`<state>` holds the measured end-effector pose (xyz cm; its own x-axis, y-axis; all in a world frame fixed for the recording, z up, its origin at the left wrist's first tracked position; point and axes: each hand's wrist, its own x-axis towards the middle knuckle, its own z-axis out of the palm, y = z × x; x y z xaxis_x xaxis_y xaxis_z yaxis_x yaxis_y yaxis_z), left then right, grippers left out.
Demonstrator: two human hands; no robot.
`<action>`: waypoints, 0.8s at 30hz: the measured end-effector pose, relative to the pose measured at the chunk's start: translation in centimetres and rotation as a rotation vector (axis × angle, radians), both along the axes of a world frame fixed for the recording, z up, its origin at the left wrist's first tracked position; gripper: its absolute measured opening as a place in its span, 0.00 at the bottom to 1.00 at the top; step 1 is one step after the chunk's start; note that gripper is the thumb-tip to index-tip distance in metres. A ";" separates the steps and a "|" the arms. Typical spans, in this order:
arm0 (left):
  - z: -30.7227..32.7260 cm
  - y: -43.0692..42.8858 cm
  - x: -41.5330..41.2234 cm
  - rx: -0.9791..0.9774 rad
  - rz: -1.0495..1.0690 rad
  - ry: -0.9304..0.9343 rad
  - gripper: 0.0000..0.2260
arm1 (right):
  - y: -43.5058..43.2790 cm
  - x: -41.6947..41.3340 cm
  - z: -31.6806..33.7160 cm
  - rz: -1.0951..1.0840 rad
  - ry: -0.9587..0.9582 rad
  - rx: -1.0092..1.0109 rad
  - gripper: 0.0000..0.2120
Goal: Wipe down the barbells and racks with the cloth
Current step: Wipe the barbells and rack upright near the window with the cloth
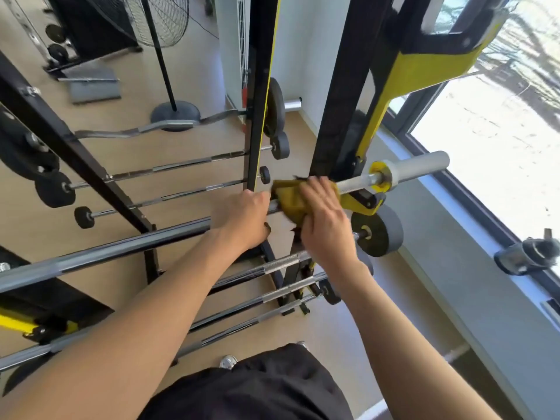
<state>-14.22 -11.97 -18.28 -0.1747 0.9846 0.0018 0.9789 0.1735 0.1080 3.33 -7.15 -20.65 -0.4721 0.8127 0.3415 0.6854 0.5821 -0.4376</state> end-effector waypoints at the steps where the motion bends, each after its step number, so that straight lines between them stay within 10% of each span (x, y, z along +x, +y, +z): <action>1: 0.1 -0.3 -0.1 0.015 -0.012 0.022 0.11 | 0.7 0.3 0.6 -0.145 0.011 -0.061 0.27; 9: 1.6 -0.1 -0.1 -0.069 -0.042 0.028 0.08 | -2.1 -5.5 1.1 -0.267 0.125 -0.433 0.35; 16: 1.7 1.1 0.7 -0.225 0.001 0.026 0.12 | -3.8 -6.3 4.4 -0.235 0.643 -0.667 0.39; 24: 2.1 1.4 1.1 -0.305 0.081 -0.035 0.12 | 2.5 -5.9 5.4 -0.505 0.091 -0.684 0.35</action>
<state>-13.08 -10.60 -16.15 -0.2472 0.9218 -0.2987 0.9573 0.2801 0.0721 -2.59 -4.66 -15.21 0.0076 0.9594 -0.2818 0.7368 -0.1959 -0.6471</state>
